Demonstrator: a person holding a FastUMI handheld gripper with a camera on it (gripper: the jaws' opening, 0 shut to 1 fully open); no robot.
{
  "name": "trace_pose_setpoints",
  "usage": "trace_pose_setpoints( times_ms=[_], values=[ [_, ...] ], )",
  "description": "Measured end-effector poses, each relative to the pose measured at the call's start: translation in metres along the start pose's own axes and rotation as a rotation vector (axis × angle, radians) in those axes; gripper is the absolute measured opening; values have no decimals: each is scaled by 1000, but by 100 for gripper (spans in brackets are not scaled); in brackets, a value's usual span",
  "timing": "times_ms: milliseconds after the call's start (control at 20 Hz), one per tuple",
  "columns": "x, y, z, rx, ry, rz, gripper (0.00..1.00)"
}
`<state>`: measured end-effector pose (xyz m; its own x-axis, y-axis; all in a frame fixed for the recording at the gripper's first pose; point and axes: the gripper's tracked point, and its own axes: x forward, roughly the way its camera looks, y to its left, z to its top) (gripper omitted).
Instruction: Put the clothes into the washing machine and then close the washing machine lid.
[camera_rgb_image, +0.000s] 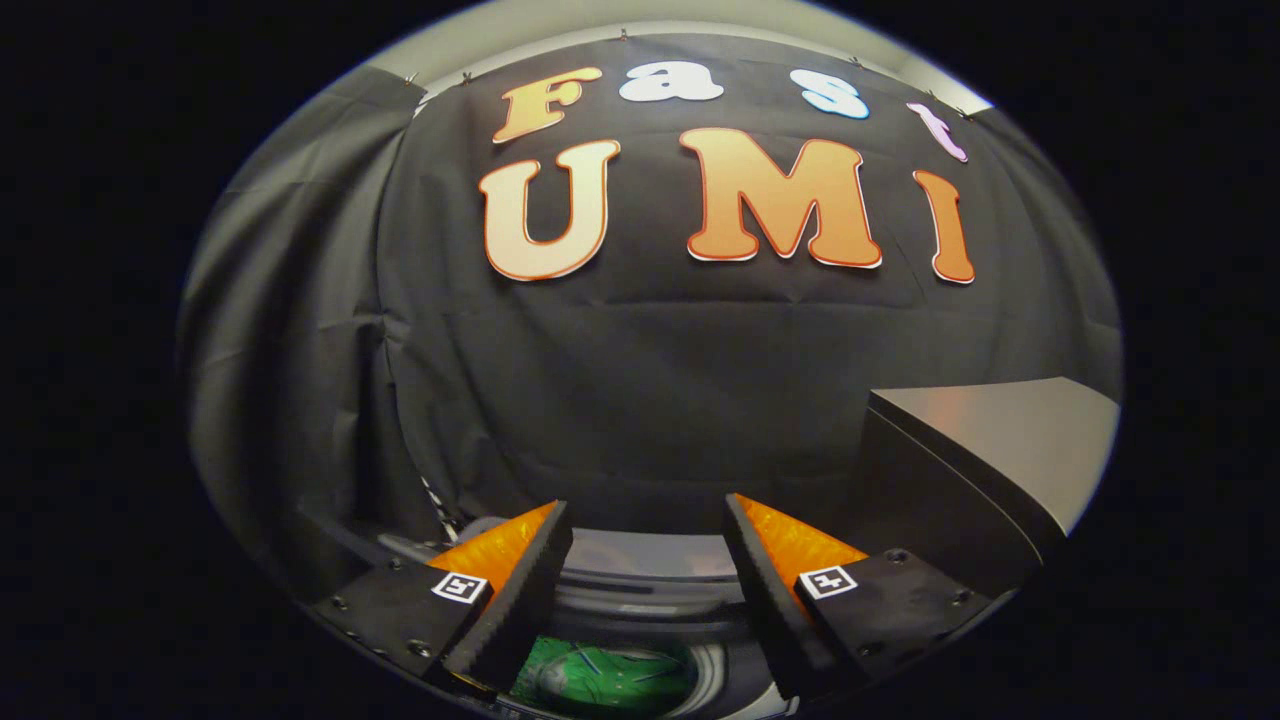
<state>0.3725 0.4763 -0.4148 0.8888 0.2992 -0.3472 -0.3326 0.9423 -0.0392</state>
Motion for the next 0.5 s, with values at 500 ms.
trace_pose_setpoints(
  times_ms=[500],
  values=[
    [-10, -1, -13, 72, 47, 8, 98]
  ],
)
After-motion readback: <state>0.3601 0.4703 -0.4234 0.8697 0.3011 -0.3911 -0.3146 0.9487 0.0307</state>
